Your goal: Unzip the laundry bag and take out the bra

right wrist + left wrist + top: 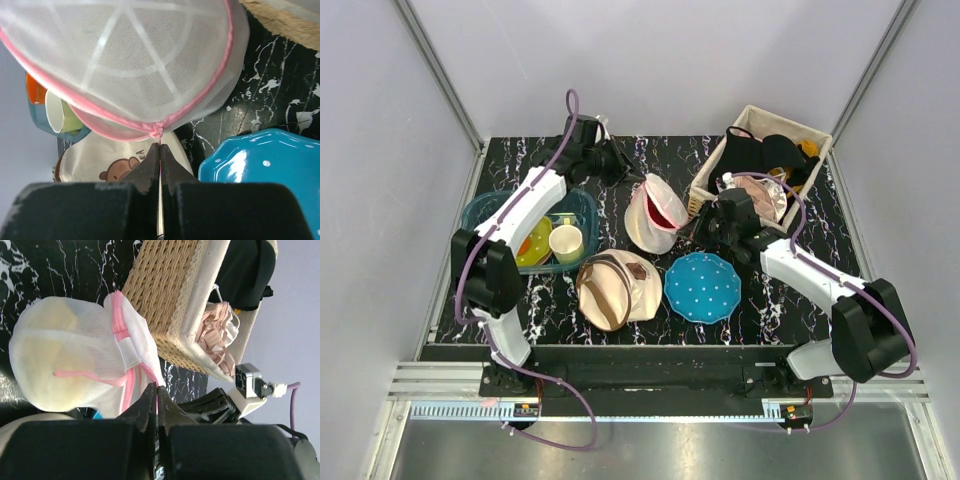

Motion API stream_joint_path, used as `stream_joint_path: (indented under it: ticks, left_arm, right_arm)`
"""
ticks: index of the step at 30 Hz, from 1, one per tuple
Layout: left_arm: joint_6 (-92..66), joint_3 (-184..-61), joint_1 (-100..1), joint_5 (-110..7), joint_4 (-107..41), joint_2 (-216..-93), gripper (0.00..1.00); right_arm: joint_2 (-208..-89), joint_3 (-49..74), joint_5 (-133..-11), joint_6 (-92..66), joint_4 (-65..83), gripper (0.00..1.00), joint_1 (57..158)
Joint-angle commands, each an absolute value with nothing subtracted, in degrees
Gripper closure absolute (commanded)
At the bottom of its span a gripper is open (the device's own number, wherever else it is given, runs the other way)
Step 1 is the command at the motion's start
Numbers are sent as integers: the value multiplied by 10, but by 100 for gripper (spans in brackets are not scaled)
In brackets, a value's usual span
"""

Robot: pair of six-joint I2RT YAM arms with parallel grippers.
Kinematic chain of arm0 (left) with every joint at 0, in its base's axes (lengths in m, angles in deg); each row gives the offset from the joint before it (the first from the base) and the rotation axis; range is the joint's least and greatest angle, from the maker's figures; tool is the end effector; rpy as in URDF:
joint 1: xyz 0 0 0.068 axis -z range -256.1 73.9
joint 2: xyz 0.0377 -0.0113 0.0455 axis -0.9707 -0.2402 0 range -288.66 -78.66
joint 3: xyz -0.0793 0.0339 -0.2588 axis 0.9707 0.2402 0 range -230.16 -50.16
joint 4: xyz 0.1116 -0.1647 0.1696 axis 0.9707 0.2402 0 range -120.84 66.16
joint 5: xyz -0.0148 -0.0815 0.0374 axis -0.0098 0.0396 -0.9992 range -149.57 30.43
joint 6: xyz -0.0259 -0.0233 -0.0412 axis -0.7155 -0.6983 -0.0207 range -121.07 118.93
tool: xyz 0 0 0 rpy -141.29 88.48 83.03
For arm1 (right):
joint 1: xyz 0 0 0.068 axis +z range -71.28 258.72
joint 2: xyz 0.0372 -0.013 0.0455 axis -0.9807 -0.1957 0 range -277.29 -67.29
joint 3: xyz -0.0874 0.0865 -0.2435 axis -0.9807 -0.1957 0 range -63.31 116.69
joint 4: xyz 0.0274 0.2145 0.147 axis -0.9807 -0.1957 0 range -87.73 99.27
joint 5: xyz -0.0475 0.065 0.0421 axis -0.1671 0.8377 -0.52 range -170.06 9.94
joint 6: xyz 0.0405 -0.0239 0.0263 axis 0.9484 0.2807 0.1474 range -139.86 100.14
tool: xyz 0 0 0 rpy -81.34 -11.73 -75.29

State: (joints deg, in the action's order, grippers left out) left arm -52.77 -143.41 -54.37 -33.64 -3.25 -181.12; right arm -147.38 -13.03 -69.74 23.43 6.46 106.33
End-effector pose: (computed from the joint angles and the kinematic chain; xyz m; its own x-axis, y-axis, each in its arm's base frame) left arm 0.3781 -0.1676 0.3277 -0.8615 -0.4164 -0.2906 -0.0288 0.6115 -0.7907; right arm 0.2706 0.1489 0.2451 -0.7521 0.3677 -0.5469 -0.1019 0.7550 0.6478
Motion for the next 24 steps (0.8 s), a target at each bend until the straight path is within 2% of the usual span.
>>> stream_joint_path:
  ticks: [1, 4, 5, 7, 8, 9, 11, 17, 24]
  left_arm:
    - [-493, -1522, -551, -380, 4, -1859, 100]
    - [-467, -1572, -551, -380, 44, -1896, 100]
    - [-456, -1582, -551, -377, 54, -1898, 85]
    - [-447, -1595, -550, -374, 70, -1883, 63]
    - [-439, -1594, -549, -380, 75, -1871, 33]
    - [-436, -1585, -548, -391, 81, -1855, 21]
    - [-443, -1542, -544, -421, 88, -1798, 3]
    - [-533, -1345, -494, -426, -16, -1688, 1]
    - [-585, -1289, -482, -415, -111, -1720, 1]
  right_arm:
    - [-1473, -100, -664, 233, 78, 100, 1066]
    - [-1488, -80, -645, 250, 88, 100, 1071]
    - [-1491, -75, -644, 254, 87, 100, 1075]
    - [-1502, -64, -642, 265, 113, 100, 1079]
    - [-1505, -61, -636, 270, 117, 100, 1080]
    - [-1508, -59, -635, 272, 124, 100, 1080]
    - [-1516, -51, -628, 275, 128, 100, 1081]
    - [-1535, -43, -623, 279, 138, 100, 1082]
    - [-1536, -54, -625, 276, 135, 100, 1083]
